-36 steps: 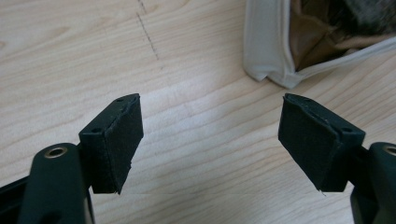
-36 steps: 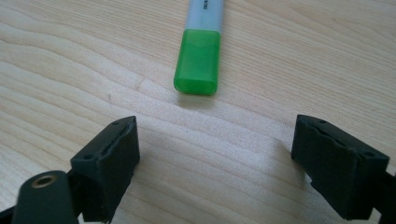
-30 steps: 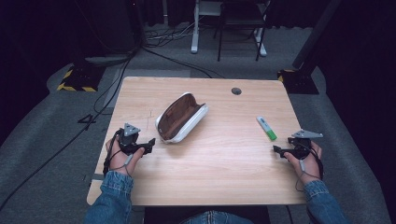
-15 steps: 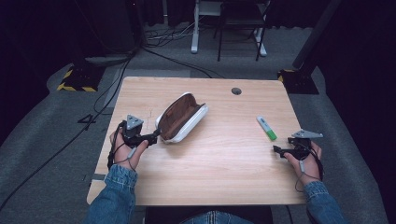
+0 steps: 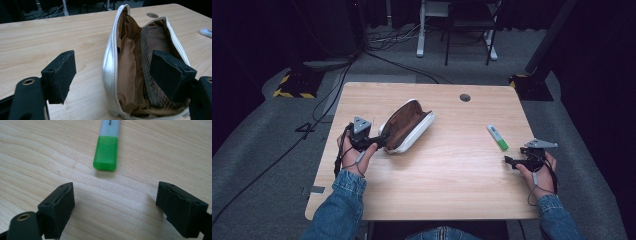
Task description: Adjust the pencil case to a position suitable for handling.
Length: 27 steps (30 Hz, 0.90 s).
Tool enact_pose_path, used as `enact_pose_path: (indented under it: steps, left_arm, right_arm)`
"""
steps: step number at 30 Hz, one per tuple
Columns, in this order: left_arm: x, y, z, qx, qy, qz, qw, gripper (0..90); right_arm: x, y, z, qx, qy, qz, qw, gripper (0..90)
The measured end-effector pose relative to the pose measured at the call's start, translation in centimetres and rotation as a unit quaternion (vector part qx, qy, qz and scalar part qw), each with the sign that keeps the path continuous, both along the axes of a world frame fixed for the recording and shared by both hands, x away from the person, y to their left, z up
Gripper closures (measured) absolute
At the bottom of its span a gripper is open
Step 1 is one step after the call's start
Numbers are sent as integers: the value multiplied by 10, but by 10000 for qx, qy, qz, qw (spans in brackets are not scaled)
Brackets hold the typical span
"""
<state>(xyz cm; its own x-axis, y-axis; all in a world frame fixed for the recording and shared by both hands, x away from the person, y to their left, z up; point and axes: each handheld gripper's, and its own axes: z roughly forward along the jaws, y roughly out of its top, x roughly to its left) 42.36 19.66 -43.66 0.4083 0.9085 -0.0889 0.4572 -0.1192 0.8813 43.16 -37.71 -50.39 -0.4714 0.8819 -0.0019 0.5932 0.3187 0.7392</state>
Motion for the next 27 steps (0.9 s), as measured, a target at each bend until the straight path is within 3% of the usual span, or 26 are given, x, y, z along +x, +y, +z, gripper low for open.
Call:
enact_pose_path:
  steps: [9,19,27]
  left_arm:
    - [16,-4,-12,34,74,14,10000,215]
    - [31,-7,-25,-65,207,-59,9997,234]
    - [40,-13,-33,-97,284,-170,9994,314]
  right_arm:
    - [0,0,0,3,1,0,10000,155]
    - [0,0,0,3,0,1,10000,156]
    - [0,0,0,3,0,1,10000,155]
